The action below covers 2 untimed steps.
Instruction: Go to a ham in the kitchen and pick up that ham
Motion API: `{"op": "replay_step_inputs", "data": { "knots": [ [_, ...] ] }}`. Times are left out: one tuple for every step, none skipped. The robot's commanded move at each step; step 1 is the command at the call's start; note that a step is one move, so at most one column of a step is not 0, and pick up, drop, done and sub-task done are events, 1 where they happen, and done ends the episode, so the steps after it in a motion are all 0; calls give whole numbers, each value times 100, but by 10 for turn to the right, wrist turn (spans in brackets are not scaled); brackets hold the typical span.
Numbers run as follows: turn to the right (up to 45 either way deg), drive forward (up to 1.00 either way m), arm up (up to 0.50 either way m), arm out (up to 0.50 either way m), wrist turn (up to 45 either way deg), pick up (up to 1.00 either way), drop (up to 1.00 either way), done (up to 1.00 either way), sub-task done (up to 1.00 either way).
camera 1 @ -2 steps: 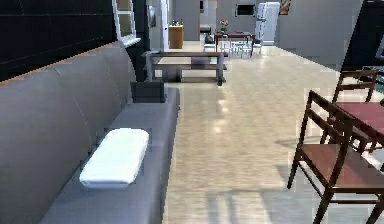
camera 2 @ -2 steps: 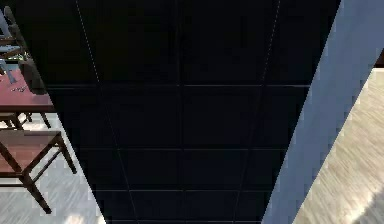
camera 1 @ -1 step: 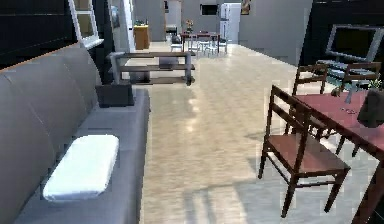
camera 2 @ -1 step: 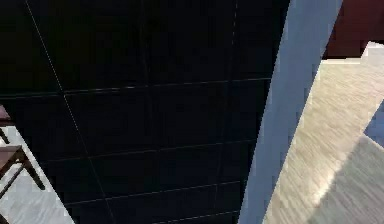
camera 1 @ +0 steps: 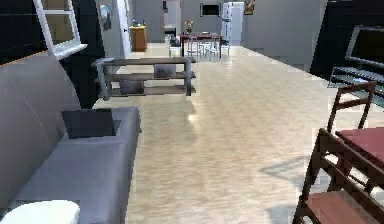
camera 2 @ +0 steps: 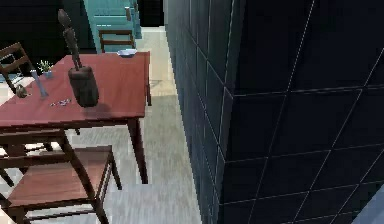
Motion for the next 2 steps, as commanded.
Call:
{"op": "replay_step_inputs", "data": {
  "knots": [
    [90,0,0,0,0,0,0,0,0],
    [0,95,0,0,0,0,0,0,0]
  ]
}}
